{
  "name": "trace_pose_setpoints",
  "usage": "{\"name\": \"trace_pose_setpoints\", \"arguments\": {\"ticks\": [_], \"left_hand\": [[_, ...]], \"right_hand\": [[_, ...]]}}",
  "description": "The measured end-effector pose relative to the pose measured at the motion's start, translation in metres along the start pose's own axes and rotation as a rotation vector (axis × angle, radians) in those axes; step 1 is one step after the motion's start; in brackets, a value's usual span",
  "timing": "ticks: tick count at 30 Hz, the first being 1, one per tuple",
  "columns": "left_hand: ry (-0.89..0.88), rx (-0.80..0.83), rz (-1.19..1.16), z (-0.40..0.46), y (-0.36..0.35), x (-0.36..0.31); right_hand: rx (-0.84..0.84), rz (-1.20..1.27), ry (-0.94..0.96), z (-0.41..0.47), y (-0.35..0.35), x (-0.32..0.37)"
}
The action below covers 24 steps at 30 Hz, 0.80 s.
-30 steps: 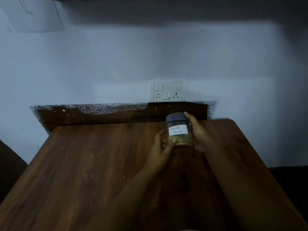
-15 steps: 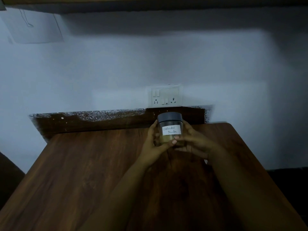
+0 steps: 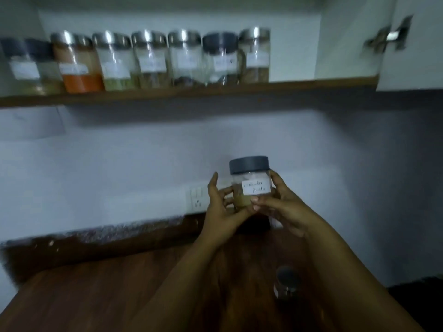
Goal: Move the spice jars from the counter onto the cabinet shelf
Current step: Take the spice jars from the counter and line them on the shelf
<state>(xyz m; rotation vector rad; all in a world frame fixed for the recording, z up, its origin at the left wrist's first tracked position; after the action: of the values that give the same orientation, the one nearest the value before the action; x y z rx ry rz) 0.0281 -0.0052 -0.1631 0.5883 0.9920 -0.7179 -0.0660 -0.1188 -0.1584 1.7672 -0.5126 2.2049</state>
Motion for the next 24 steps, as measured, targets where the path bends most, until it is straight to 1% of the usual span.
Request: {"name": "trace_pose_setpoints", "arguments": {"ticks": [3, 5, 9, 12, 15, 18, 22, 24], "left_hand": [[-0.113, 0.054, 0.052, 0.028, -0.020, -0.046], [-0.196, 0.065, 0.071, 0.047, -0.031, -0.080], [-0.411, 0.031, 0.123, 0.085, -0.045, -0.151], [-0.527, 0.013, 0.163, 0.113, -0.055, -0.197], [-0.592, -0.038, 0.212, 0.144, -0.058, -0.228], [-0.601, -0.082, 0.290, 0.168, -0.061, -0.241], [-0.613, -0.177, 0.481, 0.188, -0.061, -0.233], [-0.633, -0.271, 0.539, 0.191, -0.057, -0.226]], "right_hand": [[-0.042, -0.061, 0.125, 0.001, 0.020, 0.050], [-0.033, -0.083, 0.224, 0.004, 0.031, 0.090], [-0.044, -0.173, 0.409, 0.014, 0.051, 0.174], [-0.063, -0.251, 0.485, 0.027, 0.065, 0.226], [-0.065, -0.393, 0.479, 0.045, 0.077, 0.265], [-0.126, -0.525, 0.475, 0.063, 0.096, 0.295], [-0.105, -0.692, 0.388, 0.089, 0.110, 0.297], [-0.115, -0.767, 0.345, 0.102, 0.117, 0.292]]}}
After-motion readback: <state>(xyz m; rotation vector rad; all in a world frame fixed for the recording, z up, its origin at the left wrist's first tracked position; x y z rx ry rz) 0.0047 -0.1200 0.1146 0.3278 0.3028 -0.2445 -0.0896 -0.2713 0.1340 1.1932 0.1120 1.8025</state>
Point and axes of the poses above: each hand's wrist, its own z-axis towards the middle knuckle, its own y-axis out of the back of the hand, x = y × z, the point moved 8 cm from there along z, towards the middle knuckle, and after that the axes turned 2 degrees about x, right-handed, at the moved point
